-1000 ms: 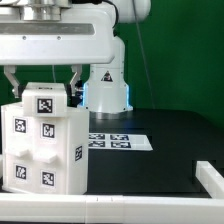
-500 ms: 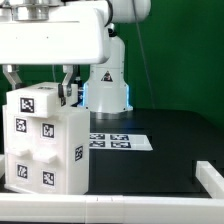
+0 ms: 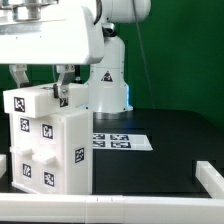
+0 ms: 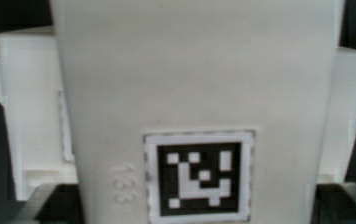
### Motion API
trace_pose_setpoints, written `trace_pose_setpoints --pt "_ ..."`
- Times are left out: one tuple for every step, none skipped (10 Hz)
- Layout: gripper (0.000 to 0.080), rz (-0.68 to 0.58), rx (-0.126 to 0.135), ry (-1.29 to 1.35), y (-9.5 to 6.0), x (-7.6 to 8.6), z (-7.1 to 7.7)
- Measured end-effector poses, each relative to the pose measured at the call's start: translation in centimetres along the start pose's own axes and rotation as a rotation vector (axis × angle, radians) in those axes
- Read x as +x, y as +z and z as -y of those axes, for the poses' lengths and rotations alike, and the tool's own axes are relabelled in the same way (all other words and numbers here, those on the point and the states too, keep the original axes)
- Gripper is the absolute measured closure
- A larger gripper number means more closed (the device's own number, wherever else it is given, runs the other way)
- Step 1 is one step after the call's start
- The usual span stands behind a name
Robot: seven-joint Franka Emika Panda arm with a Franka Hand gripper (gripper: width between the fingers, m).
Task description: Assemble cabinet
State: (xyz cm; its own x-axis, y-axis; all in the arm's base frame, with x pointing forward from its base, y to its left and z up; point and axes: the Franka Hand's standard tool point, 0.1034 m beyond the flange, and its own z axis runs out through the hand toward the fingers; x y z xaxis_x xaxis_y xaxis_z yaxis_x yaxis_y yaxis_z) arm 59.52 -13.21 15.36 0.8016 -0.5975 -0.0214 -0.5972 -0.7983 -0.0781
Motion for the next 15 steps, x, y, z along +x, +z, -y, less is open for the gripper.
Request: trace_pose_setpoints --pt "0.0244 0.001 0.004 0.065 0.0 0.0 0.1" --pt "0.0243 0.002 0.007 0.103 0.0 -0.1 0.2" --pt "0.0243 0.003 0.009 0.172 0.0 -0.1 0.3" --pt "0.0243 0.004 0.010 0.222 0.0 -0.1 0.3" --pt "0.0243 0.006 0.015 0.307 0.0 -0.2 0.5" --pt "0.0243 0.009 0.020 0.365 0.0 -0.2 0.6" --pt "0.0243 0.010 0.022 0.408 0.0 -0.2 0.6" --pt "0.0243 0.012 0.025 0.483 0.1 -0.3 0.8" --pt "0.0243 0.017 0.032 0.545 0.1 -0.3 0.9" --pt "0.0243 0.020 0.035 0.606 0.1 -0.3 1.0" --pt "0.0243 0.026 0.042 0.668 0.1 -0.4 1.2" --pt "0.0243 0.029 0.044 0.711 0.1 -0.4 1.2" --pt "0.0243 0.037 0.051 0.789 0.1 -0.5 1.4" --pt "0.0243 0.041 0.053 0.842 0.1 -0.6 1.5" --pt "0.0243 0.048 0.059 0.911 0.1 -0.6 1.7"
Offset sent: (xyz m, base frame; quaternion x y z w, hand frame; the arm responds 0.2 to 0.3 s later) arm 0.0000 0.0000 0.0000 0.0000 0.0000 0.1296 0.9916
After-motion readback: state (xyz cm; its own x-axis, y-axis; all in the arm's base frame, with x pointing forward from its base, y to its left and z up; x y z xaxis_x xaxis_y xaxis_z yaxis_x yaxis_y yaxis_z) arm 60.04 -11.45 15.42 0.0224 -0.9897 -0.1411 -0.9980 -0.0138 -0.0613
